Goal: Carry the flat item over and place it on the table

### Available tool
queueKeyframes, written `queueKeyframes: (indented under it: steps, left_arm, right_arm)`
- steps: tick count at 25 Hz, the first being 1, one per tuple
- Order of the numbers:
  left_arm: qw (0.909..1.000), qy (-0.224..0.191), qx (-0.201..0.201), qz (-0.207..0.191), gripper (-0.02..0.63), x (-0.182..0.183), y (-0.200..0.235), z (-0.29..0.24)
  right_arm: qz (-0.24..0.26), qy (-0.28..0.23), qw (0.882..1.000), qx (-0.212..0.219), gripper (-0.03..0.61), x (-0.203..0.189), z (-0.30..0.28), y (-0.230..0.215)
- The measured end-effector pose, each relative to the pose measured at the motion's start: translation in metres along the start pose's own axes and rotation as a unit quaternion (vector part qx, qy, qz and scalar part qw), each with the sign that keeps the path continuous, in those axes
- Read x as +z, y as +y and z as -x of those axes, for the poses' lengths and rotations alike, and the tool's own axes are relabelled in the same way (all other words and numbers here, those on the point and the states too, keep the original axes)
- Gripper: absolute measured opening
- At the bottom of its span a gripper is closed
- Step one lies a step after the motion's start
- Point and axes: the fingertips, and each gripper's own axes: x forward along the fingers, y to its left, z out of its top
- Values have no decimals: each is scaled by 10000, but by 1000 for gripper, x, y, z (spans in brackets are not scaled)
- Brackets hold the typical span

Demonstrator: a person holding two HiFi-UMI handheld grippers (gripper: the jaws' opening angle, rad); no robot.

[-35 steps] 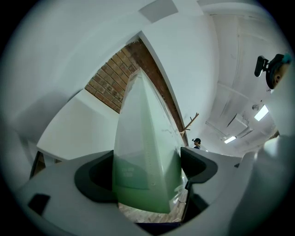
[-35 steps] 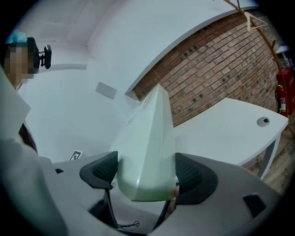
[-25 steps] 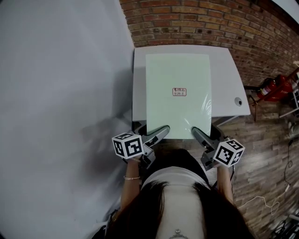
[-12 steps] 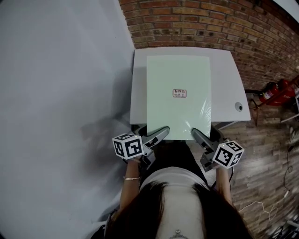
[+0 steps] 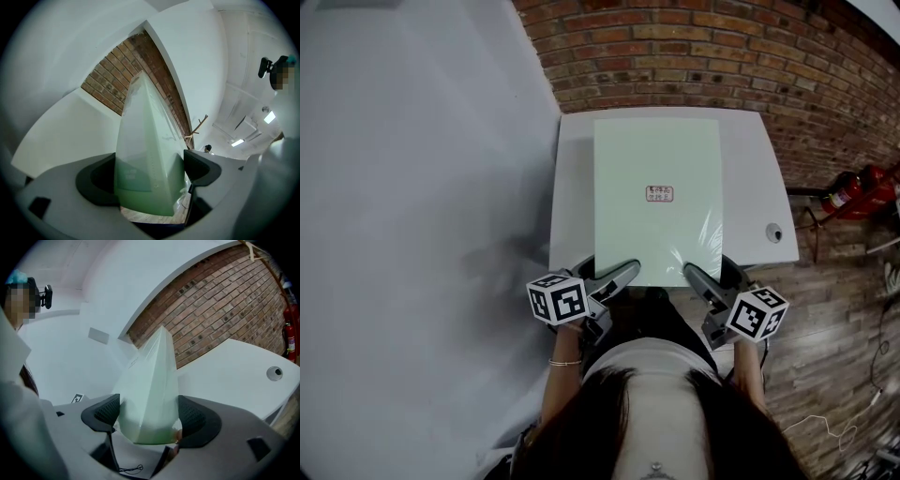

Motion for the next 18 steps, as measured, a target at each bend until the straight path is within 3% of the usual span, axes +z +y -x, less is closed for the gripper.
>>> queueKeyframes:
  steps: [18]
  left_arm:
    - [9994, 86, 232, 232, 433, 21, 24, -70]
  right_arm:
    - [-183, 220, 9996, 63, 373, 34, -33, -67]
